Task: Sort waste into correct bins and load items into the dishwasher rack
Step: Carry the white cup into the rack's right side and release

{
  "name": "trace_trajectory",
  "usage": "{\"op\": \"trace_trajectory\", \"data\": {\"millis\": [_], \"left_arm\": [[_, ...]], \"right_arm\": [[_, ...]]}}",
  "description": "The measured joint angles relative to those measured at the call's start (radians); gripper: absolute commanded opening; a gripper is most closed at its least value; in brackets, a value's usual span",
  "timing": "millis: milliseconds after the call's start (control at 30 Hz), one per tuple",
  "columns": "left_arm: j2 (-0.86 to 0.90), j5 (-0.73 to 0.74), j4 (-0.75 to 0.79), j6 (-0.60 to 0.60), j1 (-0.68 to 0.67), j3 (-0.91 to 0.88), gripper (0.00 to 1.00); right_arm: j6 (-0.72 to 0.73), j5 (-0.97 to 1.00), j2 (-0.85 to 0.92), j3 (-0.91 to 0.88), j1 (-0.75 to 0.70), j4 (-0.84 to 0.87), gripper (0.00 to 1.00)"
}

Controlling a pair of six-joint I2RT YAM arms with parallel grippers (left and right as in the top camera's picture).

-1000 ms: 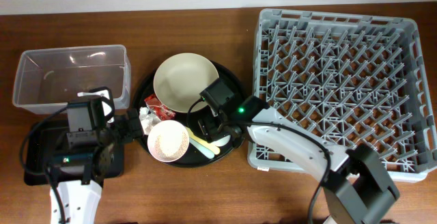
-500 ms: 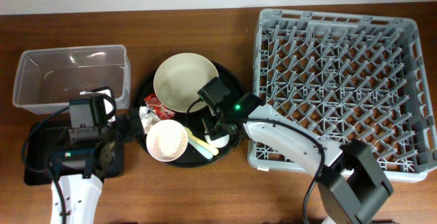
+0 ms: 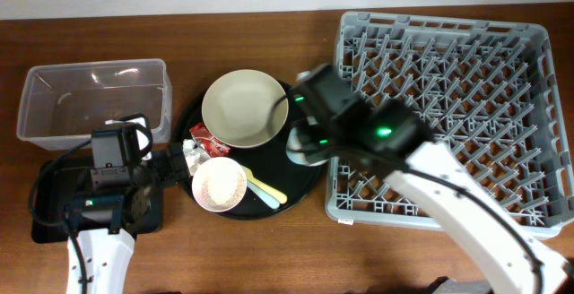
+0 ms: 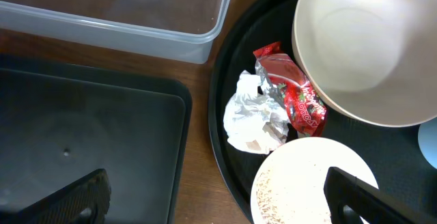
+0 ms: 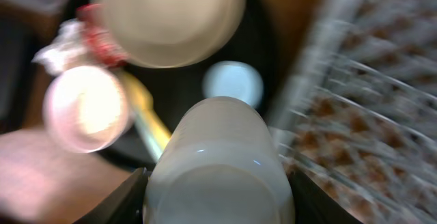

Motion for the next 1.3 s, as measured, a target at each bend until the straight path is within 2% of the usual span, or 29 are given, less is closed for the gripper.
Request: {"op": "trace_trajectory", "data": {"millis": [67, 267, 400, 667, 900, 1167, 1200, 1267, 1300], "left_arm": [[0.0, 0.0, 0.0, 0.0, 0.0, 0.0, 0.99], [0.0, 0.0, 0.0, 0.0, 0.0, 0.0, 0.99], [0.0, 0.0, 0.0, 0.0, 0.0, 0.0, 0.99], [0.0, 0.0, 0.0, 0.0, 0.0, 0.0, 0.99], [0.0, 0.0, 0.0, 0.0, 0.0, 0.0, 0.99], [0.0, 0.0, 0.0, 0.0, 0.0, 0.0, 0.99], [0.0, 0.0, 0.0, 0.0, 0.0, 0.0, 0.99], [0.0, 0.0, 0.0, 0.0, 0.0, 0.0, 0.99], [0.0, 0.0, 0.0, 0.0, 0.0, 0.0, 0.99]], "right_arm": [[0.027, 0.035, -0.023, 0.002, -0.069, -0.068, 0.46], [0.066, 0.104, -0.039, 0.002, -0.447, -0.19, 0.46], [0.075, 0.111, -0.039, 0.002, -0.672, -0.202, 0.46], [0.063, 0.1, 0.011, 0.002, -1.029, -0.162, 0.46], [0.039, 0.078, 0.146, 0.002, -1.175, -0.108, 0.46], [0.017, 0.056, 0.267, 0.002, -1.186, -0.05, 0.46], [0.017, 0.054, 0.282, 0.002, -1.186, -0.05, 0.48], [0.017, 0.047, 0.301, 0.002, -1.186, -0.057, 0.66], [0.016, 0.041, 0.304, 0.002, -1.186, -0.061, 0.72]]}}
